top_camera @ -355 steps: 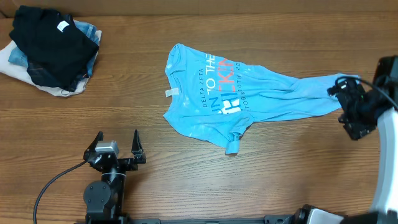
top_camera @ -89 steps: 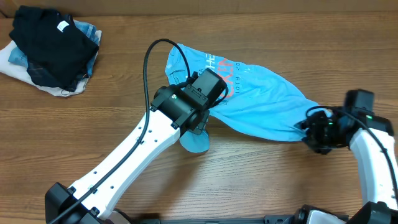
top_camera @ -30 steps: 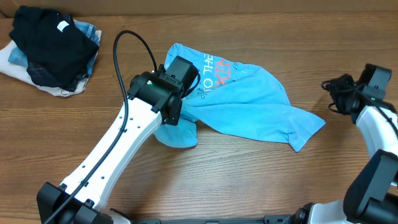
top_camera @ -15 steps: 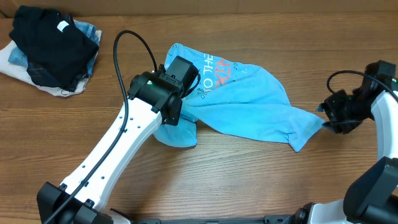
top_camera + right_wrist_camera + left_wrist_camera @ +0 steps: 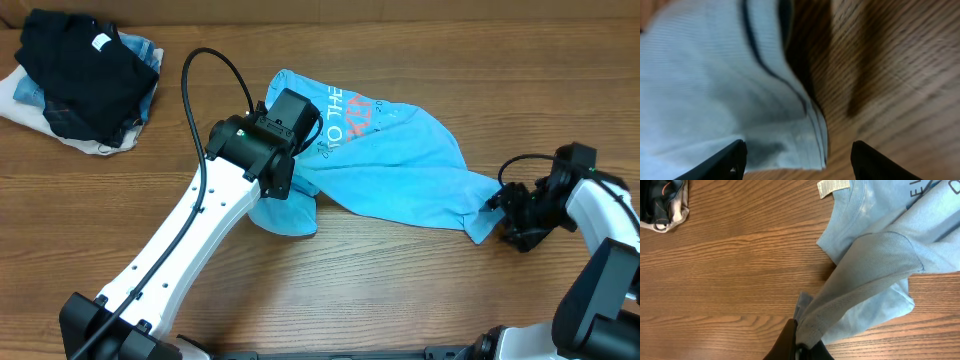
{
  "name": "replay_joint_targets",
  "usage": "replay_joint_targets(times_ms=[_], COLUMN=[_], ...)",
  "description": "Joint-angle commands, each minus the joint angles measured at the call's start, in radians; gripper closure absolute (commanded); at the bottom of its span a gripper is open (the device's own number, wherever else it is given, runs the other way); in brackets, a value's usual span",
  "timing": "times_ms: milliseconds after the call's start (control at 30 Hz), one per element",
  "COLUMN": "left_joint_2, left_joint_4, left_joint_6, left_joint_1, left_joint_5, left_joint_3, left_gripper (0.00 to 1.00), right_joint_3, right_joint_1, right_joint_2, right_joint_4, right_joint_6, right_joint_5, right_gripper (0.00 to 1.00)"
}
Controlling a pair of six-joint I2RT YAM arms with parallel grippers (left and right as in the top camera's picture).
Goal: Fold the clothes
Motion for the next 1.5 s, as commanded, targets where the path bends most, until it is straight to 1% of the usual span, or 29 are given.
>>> replay_joint_targets(times_ms=[0,33,100,167,367,467,500,533,567,633,767,833,1100,1167,1200,1367,1467], left_joint_2=[0.001,0.001,0.001,0.001,0.001,0.001,0.001,0.001,0.001,0.001,0.001,0.001,0.001,0.001,0.001,0.001,0.001], left_joint_4=[-0.002,-0.002,-0.001,-0.001,-0.006,-0.006,-0.005,-0.005,-0.006,-0.007,-0.003,0.002,0.002,0.002,0.002,0.002,0.002], left_joint_6=[-0.021,-0.021,-0.021,-0.021,-0.022,-0.021,-0.021,-0.021,-0.021,-0.021,-0.021,-0.021,-0.021,-0.021,-0.021,-0.021,-0.021], left_joint_1=[0.006,0.006,0.006,0.006,0.006,0.006,0.006,0.006,0.006,0.006,0.006,0.006,0.006,0.006,0.006,0.006,0.006], left_joint_5=[0.006,0.006,0.005,0.005,0.005,0.005,0.005,0.005,0.005,0.005,0.005,0.006,0.006,0.006,0.005,0.005,0.005], left_joint_3=[0.014,0.014,0.014,0.014,0.014,0.014,0.014,0.014,0.014,0.014,0.014,0.014,0.014,0.014,0.014,0.014,0.013], left_gripper=[0.96,0.96,0.96,0.96,0.96,0.96,0.96,0.96,0.96,0.96,0.96,0.96,0.96,0.96,0.96,0.96,0.96], right_joint_3=[-0.037,-0.04,-0.04,-0.04,-0.04,-0.04,-0.04,-0.04,-0.04,-0.04,-0.041,-0.044,-0.103,-0.108,-0.108,-0.092,-0.051], right_joint_1=[-0.002,-0.002,-0.002,-0.002,-0.002,-0.002,-0.002,-0.002,-0.002,-0.002,-0.002,-0.002,-0.002,-0.002,-0.002,-0.002,-0.002], right_joint_2=[-0.013,-0.013,-0.013,-0.013,-0.012,-0.012,-0.012,-0.012,-0.012,-0.012,-0.012,-0.012,-0.011,-0.011,-0.011,-0.011,-0.011], right_joint_4=[0.043,0.053,0.07,0.088,0.136,0.139,0.139,0.139,0.133,0.098,0.052,0.06,0.154,0.166,0.17,0.18,0.149], right_joint_6=[-0.01,-0.01,-0.01,-0.009,-0.009,-0.006,-0.006,-0.006,-0.006,-0.006,-0.007,-0.007,0.005,0.014,0.016,0.039,0.039], right_joint_5=[-0.031,-0.032,-0.032,-0.032,-0.031,-0.031,-0.03,-0.03,-0.026,0.003,0.022,0.022,0.018,0.018,0.018,0.018,0.018], right_gripper=[0.29,0.31,0.43,0.57,0.72,0.74,0.74,0.72,0.58,0.4,0.4,0.41,0.61,0.72,0.74,0.83,0.88])
